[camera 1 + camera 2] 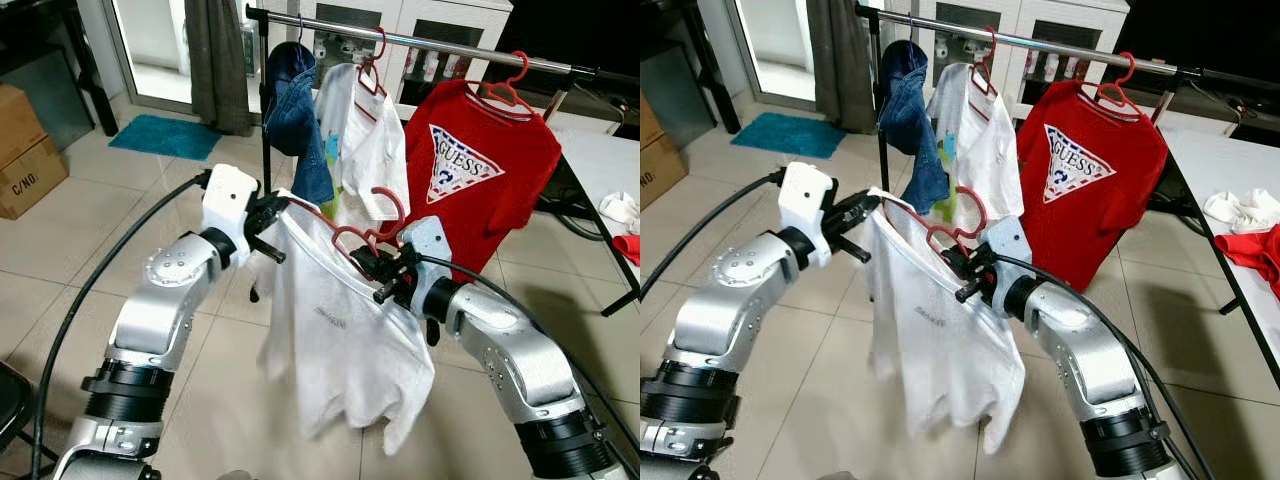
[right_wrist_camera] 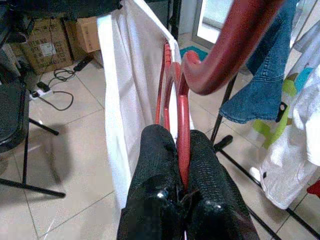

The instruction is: Hang hanger

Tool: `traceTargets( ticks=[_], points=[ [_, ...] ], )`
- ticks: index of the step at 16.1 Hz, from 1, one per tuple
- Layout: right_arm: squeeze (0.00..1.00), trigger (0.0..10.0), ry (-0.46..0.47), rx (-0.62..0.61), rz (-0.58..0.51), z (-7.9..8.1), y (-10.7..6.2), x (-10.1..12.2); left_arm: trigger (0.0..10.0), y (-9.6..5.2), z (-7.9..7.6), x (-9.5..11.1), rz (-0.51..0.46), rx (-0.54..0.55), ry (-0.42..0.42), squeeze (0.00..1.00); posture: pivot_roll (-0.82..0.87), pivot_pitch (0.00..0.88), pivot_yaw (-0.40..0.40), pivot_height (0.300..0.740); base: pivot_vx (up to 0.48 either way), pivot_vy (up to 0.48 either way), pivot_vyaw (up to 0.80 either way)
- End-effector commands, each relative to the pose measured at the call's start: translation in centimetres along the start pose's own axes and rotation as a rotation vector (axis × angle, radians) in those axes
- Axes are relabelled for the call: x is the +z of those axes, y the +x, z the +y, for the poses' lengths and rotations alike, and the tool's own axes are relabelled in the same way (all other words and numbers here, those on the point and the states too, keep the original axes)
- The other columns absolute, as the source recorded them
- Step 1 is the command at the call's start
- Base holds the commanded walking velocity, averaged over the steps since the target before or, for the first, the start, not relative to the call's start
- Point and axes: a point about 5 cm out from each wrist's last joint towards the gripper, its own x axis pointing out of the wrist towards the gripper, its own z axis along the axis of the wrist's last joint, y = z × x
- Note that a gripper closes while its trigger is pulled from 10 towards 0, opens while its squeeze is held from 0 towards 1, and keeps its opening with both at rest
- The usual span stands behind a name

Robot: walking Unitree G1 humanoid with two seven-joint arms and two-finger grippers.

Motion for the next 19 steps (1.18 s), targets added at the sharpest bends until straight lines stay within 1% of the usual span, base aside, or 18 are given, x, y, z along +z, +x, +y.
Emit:
traceTargets(
  ticks=[1,2,3,5,6,8,9,10,11,12,13,14,15,16,17,18,19],
  points=[
    [0.00,0.0,-0.016,-0.020,-0.007,-0.3,-0.2,0.2,0.0,0.0,-0.2,-0.1,0.007,-0.017,0.002,0.00,-0.02,0.000,-0.065,0.740,0.000,0.000,0.00],
    [0.00,0.0,-0.026,-0.019,-0.004,-0.2,-0.2,0.1,0.0,-0.2,-0.2,0.0,0.015,-0.022,0.000,0.00,-0.02,0.000,-0.062,0.740,0.000,0.000,0.00],
    [0.00,0.0,-0.043,-0.009,0.006,0.0,-0.3,-0.1,0.0,-0.3,0.3,0.2,0.013,-0.008,0.004,0.00,-0.03,0.000,-0.053,0.740,0.000,0.000,0.00],
    [0.00,0.0,-0.055,0.039,0.009,0.4,-0.8,-0.5,0.0,-0.5,2.1,0.7,-0.003,0.070,0.025,0.00,-0.03,0.000,-0.048,0.740,0.000,0.000,0.00],
    [0.00,0.0,-0.066,0.131,0.004,0.8,-1.7,-0.6,0.0,-1.1,5.3,1.1,-0.001,0.234,0.058,0.00,-0.03,0.000,-0.042,0.740,0.000,0.000,0.00],
    [0.00,0.0,-0.075,0.176,0.001,0.9,-2.2,-0.6,0.0,-1.6,7.1,1.6,-0.005,0.314,0.070,0.00,-0.03,0.000,-0.037,0.740,0.000,0.000,0.00],
    [0.00,0.0,-0.078,0.205,0.000,0.9,-2.6,-0.6,0.0,-2.0,8.3,1.9,-0.012,0.373,0.073,0.00,-0.03,0.000,-0.036,0.740,0.000,0.000,0.00],
    [0.00,0.0,-0.077,0.224,-0.003,0.9,-2.8,-0.5,0.0,-2.2,9.1,2.0,-0.013,0.407,0.078,0.00,-0.03,0.000,-0.037,0.740,0.000,0.000,0.00],
    [0.00,0.0,-0.063,0.252,-0.017,1.0,-3.0,-0.4,0.0,-2.6,10.0,1.9,-0.008,0.457,0.075,0.00,-0.03,0.000,-0.037,0.740,0.000,0.000,0.00],
    [0.00,0.0,-0.007,0.319,-0.080,1.4,-3.5,0.2,0.0,-3.2,11.6,1.0,0.013,0.548,0.066,0.00,-0.03,0.000,-0.038,0.740,0.000,0.000,0.00],
    [0.00,0.0,0.015,0.333,-0.101,1.5,-3.6,0.5,0.0,-3.3,11.8,0.7,0.020,0.562,0.058,0.00,-0.03,0.000,-0.038,0.740,0.000,0.000,0.00],
    [0.00,0.0,0.066,0.369,-0.147,1.8,-3.8,1.0,0.0,-3.3,11.9,-0.2,0.035,0.582,0.035,0.00,-0.03,0.000,-0.038,0.740,0.000,0.000,0.00],
    [0.00,0.0,0.105,0.398,-0.189,2.2,-3.9,1.6,0.0,-3.2,11.7,-1.2,0.051,0.595,0.009,0.00,-0.03,0.000,-0.038,0.740,0.000,0.000,0.00],
    [0.00,0.0,0.128,0.393,-0.214,2.2,-3.8,1.9,0.0,-3.0,11.1,-1.8,0.063,0.580,-0.010,0.00,-0.03,0.000,-0.038,0.740,0.000,0.000,0.00],
    [0.00,0.0,0.138,0.380,-0.223,2.1,-3.6,2.0,0.0,-2.8,10.7,-2.1,0.065,0.561,-0.019,0.00,-0.03,0.000,-0.038,0.740,0.000,0.000,0.00],
    [0.00,0.0,0.182,0.304,-0.260,1.7,-3.1,2.3,0.0,-1.7,8.8,-2.6,0.062,0.429,-0.047,0.00,-0.03,0.000,-0.035,0.740,0.000,0.000,0.00],
    [0.00,0.0,0.237,0.213,-0.289,1.1,-2.4,2.5,0.0,-0.9,6.4,-2.9,0.067,0.263,-0.047,0.00,-0.03,0.000,-0.034,0.740,0.000,0.000,0.00]
  ],
)
